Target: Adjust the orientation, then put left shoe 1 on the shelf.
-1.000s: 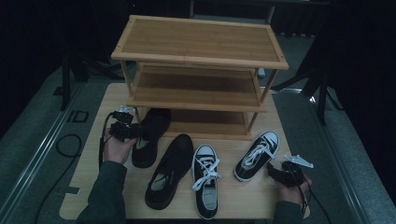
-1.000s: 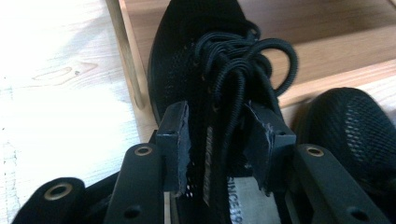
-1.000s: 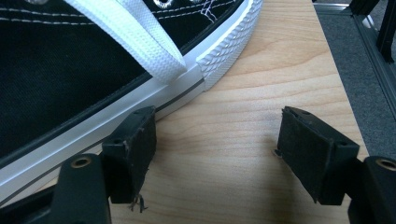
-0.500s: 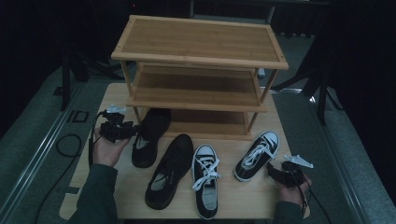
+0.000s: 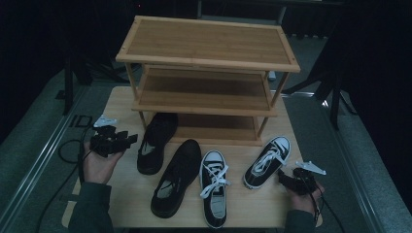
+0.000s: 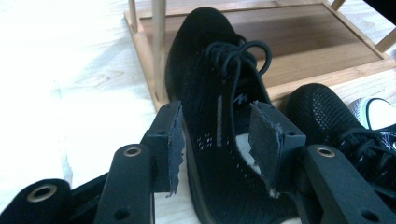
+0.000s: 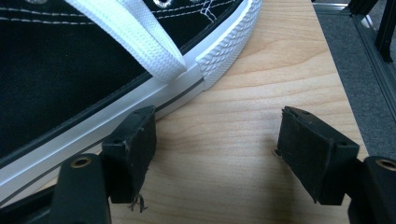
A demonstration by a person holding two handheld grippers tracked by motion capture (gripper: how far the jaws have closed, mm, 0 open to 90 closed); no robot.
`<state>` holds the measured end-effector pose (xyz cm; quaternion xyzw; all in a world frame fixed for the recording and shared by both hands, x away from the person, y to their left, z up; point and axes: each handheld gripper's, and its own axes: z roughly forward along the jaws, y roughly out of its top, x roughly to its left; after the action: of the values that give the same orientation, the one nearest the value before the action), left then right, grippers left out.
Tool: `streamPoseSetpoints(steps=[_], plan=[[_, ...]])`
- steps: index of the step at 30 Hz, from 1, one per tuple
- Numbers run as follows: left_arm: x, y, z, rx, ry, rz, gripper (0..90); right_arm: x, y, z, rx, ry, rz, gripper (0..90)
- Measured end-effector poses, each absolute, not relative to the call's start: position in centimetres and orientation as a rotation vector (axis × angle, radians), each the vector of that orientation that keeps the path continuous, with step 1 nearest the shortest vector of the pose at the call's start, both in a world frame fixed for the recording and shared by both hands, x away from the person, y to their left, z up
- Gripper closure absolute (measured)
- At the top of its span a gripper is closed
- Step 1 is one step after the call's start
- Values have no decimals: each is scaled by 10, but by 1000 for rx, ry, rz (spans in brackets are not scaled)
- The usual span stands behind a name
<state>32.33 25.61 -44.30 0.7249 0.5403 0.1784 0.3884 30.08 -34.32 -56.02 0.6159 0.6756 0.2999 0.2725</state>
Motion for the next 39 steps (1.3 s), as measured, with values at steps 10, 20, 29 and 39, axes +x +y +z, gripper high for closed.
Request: streamPoseSetpoints(steps=[10, 20, 29, 39], plan=[[307, 269, -454, 1816, 1398, 461, 540, 300, -342, -560, 1656, 1819, 806, 277], [298, 280, -471, 1800, 1428, 445, 540, 300, -342, -560, 1655, 1819, 806, 277], [293, 285, -481, 1800, 1453, 423, 540, 300, -342, -560, 1656, 1820, 806, 277], [286, 285, -484, 1805, 1427, 408, 536, 300, -342, -560, 1657, 1820, 807, 276]])
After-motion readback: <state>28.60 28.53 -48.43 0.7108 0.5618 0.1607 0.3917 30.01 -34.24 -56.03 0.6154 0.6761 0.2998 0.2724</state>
